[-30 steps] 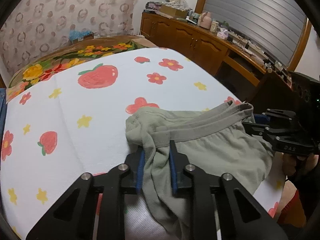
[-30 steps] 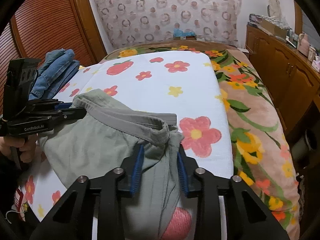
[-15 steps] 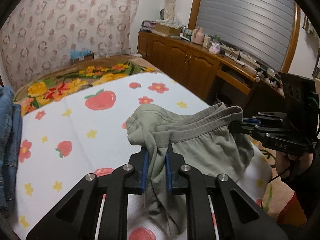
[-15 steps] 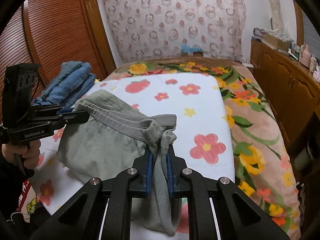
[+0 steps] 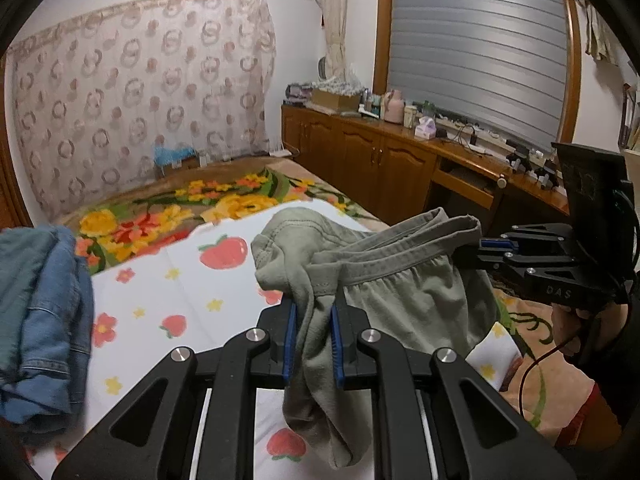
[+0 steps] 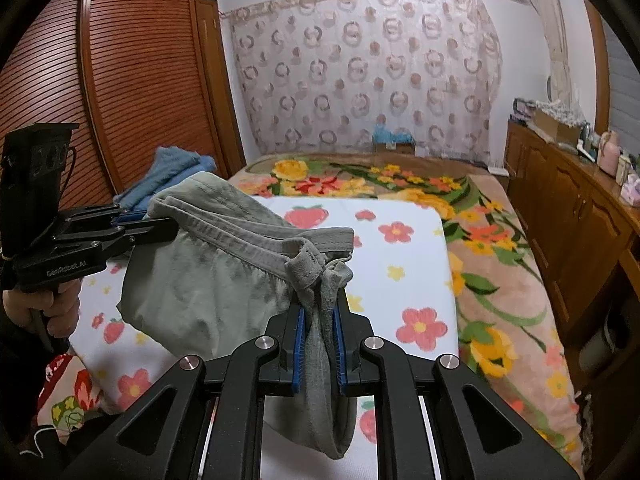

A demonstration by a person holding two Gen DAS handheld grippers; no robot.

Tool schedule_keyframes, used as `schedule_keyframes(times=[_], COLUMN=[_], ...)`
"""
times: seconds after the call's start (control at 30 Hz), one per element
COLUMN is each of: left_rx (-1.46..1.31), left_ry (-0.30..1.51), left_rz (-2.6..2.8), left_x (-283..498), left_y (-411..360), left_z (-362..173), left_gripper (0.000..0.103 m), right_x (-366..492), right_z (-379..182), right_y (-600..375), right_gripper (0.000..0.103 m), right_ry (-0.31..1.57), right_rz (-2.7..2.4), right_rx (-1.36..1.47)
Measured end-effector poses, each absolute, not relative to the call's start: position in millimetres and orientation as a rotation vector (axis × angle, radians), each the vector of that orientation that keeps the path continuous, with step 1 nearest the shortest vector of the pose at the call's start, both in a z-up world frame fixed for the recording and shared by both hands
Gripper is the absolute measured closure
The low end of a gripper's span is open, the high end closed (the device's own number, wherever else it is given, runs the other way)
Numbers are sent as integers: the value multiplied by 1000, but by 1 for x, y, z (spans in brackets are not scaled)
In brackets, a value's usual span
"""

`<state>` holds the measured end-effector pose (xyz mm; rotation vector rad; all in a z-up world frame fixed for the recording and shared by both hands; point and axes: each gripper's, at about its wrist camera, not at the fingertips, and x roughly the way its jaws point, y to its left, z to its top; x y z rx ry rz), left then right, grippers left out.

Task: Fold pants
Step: 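Lift the folded pants with both grippers and carry them toward the jeans stack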

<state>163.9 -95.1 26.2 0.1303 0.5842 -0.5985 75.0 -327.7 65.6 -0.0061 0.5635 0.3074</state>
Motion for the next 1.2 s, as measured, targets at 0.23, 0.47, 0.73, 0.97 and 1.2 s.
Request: schedule_keyframes(times=[0.23,0.47,0.73,0.97,1.2], left_rx=[140,144,109,63,18], left_ry=[527,503,489,512,549], left_rz=[-556,-501,-422,-363,-334], left_x=[142,141,158,170,187], left_y=[-73,-43,-2,27,47], left_z=[51,70,73,49,29], left_gripper=[87,87,87,87,87], right_x=[74,91,129,175,229], right_z=[78,85,88,71,67], right_y=[-316,-302,-290,-273,-255], right_gripper=[91,91,91,91,91], right_ry=[511,478,457,487,534], right_rz=[342,395,463,519,559], right_rx=[-36,-35,-69,-130,-170])
